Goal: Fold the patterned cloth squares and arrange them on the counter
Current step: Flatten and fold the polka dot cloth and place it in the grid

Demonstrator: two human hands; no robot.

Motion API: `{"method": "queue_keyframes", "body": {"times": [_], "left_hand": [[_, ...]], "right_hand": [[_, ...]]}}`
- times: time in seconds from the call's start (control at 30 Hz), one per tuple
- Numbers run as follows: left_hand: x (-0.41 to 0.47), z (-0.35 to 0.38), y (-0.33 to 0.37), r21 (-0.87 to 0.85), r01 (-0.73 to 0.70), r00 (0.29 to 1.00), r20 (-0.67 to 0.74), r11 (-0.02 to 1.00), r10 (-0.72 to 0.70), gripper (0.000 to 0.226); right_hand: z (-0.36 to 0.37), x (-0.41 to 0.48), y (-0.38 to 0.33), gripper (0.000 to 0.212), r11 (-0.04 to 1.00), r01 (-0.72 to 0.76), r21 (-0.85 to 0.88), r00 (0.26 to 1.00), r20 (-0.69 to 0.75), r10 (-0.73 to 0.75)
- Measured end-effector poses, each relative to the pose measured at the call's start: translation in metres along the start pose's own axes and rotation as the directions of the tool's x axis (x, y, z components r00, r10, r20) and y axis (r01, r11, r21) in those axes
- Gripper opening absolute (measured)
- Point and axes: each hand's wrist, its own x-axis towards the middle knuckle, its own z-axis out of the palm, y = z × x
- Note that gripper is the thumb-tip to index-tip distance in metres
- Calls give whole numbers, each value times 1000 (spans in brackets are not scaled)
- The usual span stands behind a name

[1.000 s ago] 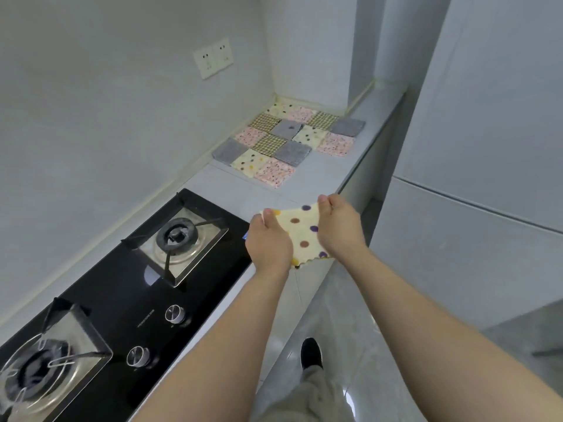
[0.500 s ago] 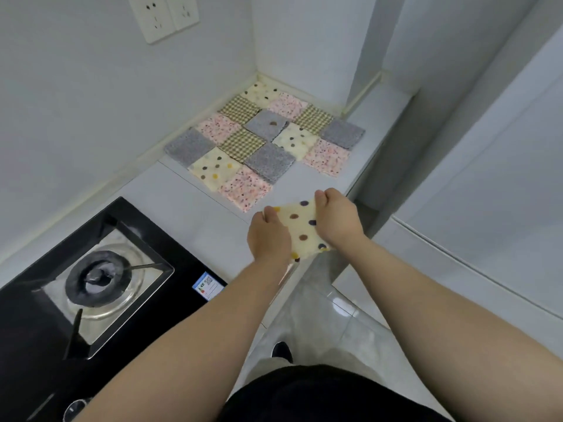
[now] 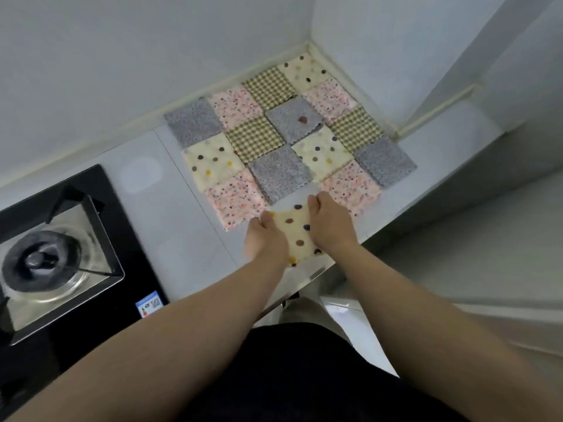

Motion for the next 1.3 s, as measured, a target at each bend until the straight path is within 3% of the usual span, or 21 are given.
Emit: {"method": "queue_keyframes", "body": {"times": [0.1,0.17,0.23,0.3,0.37,0.43,0.5,0.57,0.77,1.13,1.2,1.3], "left_hand": [[7,10,12,44,60,997,50,997,-62,41],[5,14,12,193,50,992,106,980,-72,43],[3,17,5,423,-83,993,113,902,39,49],[3,19,0,612,-300,953,171,732,248,51],[6,21,-3,707,-508,852,330,492,406,58],[10,21,-6,737,-611,766,456,290,454,62],[15,19,-8,741,-644,731,521,191,441,58],[19,18,-9,736,-652,735,557,180,386,60],[29,16,1,708,-649,759,579,277,299,71],[36,11,13,687,-644,763,610,336,216,73],[33,9,15,663,-648,758,609,375,233,69],[23,2,14,601,-666,743,590,442,316,56]], "right_hand": [[-1,22,5,36,995,40,-87,998,-49,-44],[2,30,12,39,969,79,-232,985,-131,-112],[7,33,23,42,923,129,-363,974,-129,-186],[11,33,29,38,924,184,-335,976,-51,-213],[17,33,32,29,909,258,-327,966,69,-250],[21,31,37,29,883,313,-350,946,199,-256],[23,28,42,35,889,306,-339,940,257,-226],[24,28,45,43,885,315,-343,937,259,-233],[19,38,40,63,822,353,-447,922,314,-225],[16,42,38,67,882,314,-351,906,390,-167],[14,41,37,61,889,313,-335,917,352,-190],[11,35,37,37,938,259,-231,963,135,-233]]}}
